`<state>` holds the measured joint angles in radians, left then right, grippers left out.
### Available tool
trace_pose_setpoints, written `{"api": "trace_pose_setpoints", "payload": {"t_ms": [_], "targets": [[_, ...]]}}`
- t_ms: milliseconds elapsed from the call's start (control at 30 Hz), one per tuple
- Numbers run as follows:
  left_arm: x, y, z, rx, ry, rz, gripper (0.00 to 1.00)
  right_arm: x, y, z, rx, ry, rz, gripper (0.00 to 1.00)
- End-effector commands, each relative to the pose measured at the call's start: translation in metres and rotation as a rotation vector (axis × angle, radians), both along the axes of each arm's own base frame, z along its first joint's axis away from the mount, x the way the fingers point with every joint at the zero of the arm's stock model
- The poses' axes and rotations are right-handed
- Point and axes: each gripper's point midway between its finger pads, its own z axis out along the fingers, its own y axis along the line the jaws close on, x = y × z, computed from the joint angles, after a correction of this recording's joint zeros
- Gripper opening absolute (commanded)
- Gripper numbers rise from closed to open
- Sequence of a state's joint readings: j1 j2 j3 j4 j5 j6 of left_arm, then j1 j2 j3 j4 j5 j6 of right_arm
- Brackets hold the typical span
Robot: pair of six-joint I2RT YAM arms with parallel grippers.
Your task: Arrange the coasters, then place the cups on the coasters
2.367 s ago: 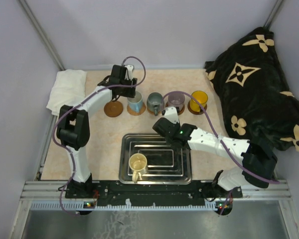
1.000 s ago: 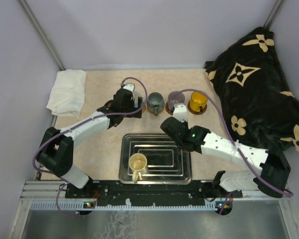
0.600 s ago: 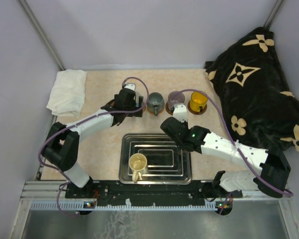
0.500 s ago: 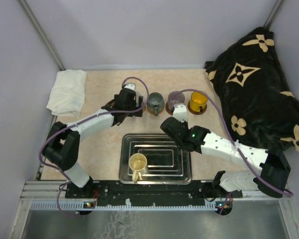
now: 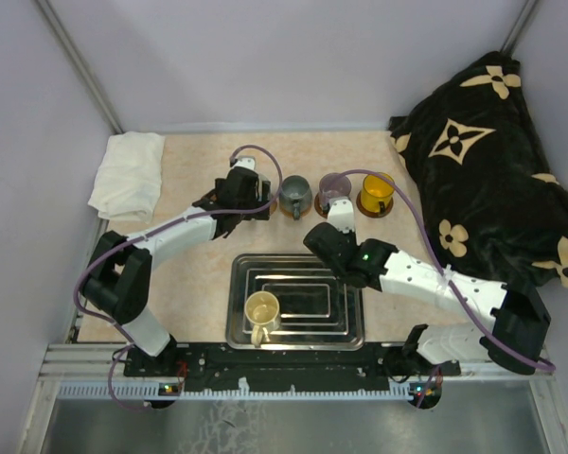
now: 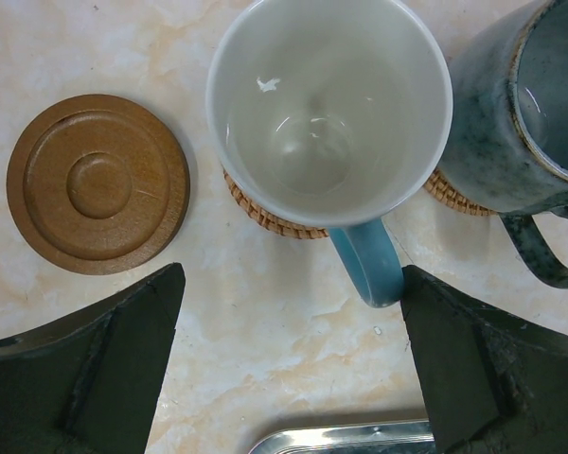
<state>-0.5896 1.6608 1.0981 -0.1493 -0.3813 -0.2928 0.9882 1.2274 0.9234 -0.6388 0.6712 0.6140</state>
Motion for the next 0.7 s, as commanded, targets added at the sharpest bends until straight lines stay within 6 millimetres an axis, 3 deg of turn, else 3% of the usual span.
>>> {"api": "trace_pose_setpoints", "payload": {"t_ms": [0,667], "targets": [[0.004,-0.001,0.008,0.000,-0.022,0.020,1.00,0.002,0.004,0.005,0.024,-0.026,-0.013,0.34],[-0.003,0.016,0.007,0.023,-0.017,0.058,1.00,0.001,0.004,0.002,0.027,-0.017,-0.014,0.33]]}}
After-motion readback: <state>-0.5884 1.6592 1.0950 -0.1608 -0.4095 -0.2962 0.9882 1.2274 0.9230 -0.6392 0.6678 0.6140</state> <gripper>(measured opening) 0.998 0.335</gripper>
